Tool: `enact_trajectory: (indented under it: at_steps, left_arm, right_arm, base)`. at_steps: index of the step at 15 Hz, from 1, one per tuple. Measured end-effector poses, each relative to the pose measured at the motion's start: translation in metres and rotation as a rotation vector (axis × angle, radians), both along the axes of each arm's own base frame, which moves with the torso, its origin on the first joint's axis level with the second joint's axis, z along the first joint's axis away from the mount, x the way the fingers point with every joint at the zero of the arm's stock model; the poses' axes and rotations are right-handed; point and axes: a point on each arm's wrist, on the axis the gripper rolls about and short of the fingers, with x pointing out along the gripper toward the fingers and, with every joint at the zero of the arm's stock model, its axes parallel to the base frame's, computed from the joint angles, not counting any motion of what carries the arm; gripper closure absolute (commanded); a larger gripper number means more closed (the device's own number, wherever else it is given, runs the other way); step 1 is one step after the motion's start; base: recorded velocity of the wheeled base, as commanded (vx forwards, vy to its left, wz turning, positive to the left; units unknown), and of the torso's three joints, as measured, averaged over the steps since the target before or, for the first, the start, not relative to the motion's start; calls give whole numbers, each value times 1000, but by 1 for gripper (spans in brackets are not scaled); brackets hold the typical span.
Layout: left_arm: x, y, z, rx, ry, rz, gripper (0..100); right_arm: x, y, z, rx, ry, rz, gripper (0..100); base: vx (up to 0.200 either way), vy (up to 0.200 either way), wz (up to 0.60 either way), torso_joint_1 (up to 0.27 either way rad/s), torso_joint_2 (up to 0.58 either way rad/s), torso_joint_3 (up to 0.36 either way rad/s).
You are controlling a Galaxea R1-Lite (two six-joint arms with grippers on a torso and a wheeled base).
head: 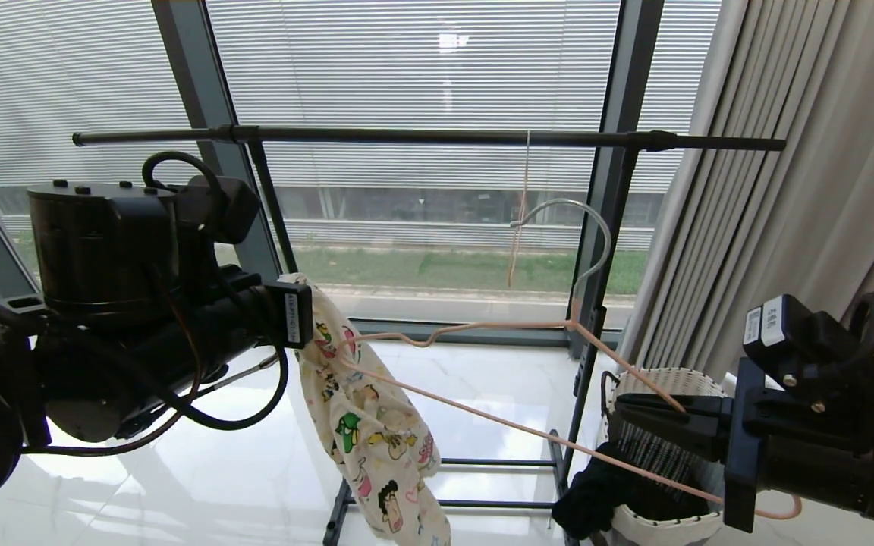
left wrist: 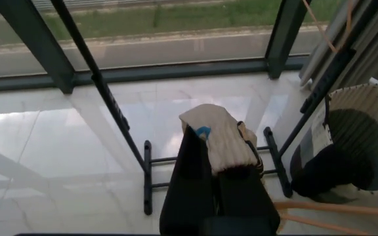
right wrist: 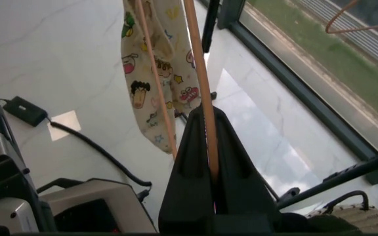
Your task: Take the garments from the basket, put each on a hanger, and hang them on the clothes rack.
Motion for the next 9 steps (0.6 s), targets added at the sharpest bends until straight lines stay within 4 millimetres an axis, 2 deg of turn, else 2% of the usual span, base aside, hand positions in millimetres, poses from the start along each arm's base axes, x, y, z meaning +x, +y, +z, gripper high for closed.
enact_trajectory:
  at_steps: [4, 9]
  left_arm:
    - [16, -5, -4, 0, -69, 124, 100]
    - [18, -14, -10, 12, -52, 103, 100]
  right_arm:
    - [2, 4, -2, -9, 9, 8, 100]
    - [11, 12, 6, 9, -9, 2, 100]
  base:
    - [0, 0, 0, 0, 0, 0]
    - [0, 0, 0, 0, 0, 0]
